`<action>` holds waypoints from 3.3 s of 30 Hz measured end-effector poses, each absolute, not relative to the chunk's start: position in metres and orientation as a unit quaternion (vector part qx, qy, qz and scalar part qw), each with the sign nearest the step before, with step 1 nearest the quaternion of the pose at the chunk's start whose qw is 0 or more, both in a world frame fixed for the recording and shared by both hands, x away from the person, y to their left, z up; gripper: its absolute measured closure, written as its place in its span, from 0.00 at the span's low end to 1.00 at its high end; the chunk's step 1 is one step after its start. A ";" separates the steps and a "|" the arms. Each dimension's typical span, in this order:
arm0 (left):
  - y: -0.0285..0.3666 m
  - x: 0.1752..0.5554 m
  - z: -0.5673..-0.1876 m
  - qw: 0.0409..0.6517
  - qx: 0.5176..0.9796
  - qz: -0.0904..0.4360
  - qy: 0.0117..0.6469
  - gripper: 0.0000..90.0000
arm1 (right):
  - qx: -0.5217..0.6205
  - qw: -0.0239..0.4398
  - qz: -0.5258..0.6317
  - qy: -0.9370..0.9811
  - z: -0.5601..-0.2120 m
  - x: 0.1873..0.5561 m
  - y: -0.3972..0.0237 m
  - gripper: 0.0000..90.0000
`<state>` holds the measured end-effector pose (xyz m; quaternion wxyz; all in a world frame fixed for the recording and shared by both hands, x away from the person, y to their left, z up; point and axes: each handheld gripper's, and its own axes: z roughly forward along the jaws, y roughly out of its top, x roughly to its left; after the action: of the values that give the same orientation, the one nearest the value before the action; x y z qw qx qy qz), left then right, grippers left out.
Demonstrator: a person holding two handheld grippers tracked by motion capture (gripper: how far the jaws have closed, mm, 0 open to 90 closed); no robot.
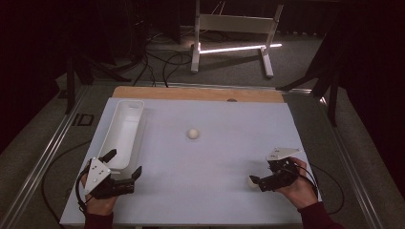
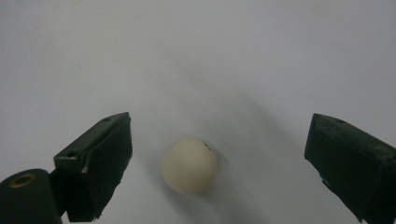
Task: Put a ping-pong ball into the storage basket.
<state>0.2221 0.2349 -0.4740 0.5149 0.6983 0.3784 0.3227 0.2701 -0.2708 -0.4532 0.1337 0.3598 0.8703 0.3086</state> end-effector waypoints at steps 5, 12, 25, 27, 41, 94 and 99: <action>0.235 0.222 -0.474 0.515 0.698 0.323 0.379 0.01 | 0.360 0.125 0.303 0.874 -0.457 0.270 -0.269 0.08; 0.235 0.222 -0.474 0.515 0.698 0.322 0.378 0.01 | 0.361 0.116 0.283 0.881 -0.465 0.268 -0.264 0.08; 0.235 0.222 -0.474 0.515 0.699 0.321 0.379 0.01 | 0.352 0.099 0.251 0.896 -0.474 0.271 -0.256 0.09; 0.235 0.222 -0.474 0.515 0.698 0.322 0.379 0.01 | 0.351 0.094 0.248 0.898 -0.476 0.272 -0.255 0.09; 0.235 0.222 -0.474 0.516 0.698 0.322 0.379 0.01 | 0.354 0.084 0.217 0.906 -0.485 0.278 -0.250 0.19; 0.235 0.222 -0.475 0.515 0.698 0.322 0.380 0.01 | 0.355 0.088 0.195 0.910 -0.485 0.277 -0.248 0.56; 0.235 0.222 -0.475 0.515 0.698 0.322 0.380 0.01 | 0.349 0.096 0.202 0.910 -0.478 0.275 -0.245 0.56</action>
<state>0.2217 0.2349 -0.4746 0.5149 0.6977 0.3797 0.3224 0.2754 -0.2450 -0.4777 0.0959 0.3490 0.9102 0.2016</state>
